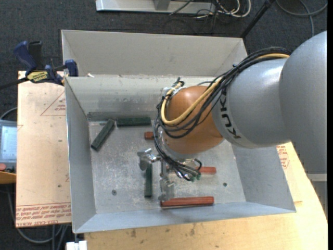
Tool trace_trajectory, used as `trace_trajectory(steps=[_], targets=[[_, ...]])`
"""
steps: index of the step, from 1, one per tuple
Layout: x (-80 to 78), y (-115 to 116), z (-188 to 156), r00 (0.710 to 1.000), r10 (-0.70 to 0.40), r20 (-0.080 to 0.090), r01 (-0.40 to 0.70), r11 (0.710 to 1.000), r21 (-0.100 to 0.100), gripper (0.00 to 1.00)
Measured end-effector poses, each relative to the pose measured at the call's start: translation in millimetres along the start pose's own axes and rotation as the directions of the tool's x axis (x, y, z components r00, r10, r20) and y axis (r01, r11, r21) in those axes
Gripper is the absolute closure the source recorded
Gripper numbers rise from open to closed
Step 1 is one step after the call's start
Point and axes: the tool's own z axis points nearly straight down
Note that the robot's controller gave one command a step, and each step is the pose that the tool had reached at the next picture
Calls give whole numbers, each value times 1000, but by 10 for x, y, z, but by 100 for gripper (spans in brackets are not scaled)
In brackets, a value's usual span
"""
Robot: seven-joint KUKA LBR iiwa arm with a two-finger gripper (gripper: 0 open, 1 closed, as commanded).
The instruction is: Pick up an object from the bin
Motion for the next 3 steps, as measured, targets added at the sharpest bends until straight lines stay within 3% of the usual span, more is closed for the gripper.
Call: trace_trajectory(steps=[1, 2, 3], targets=[[-58, -93, 9, 993, -119, -1, 119, 993, -1, 0], [-186, 58, 323, 986, -165, -4, 165, 986, -3, 0], [-192, 63, 322, 987, -163, -3, 163, 987, -2, 0]])
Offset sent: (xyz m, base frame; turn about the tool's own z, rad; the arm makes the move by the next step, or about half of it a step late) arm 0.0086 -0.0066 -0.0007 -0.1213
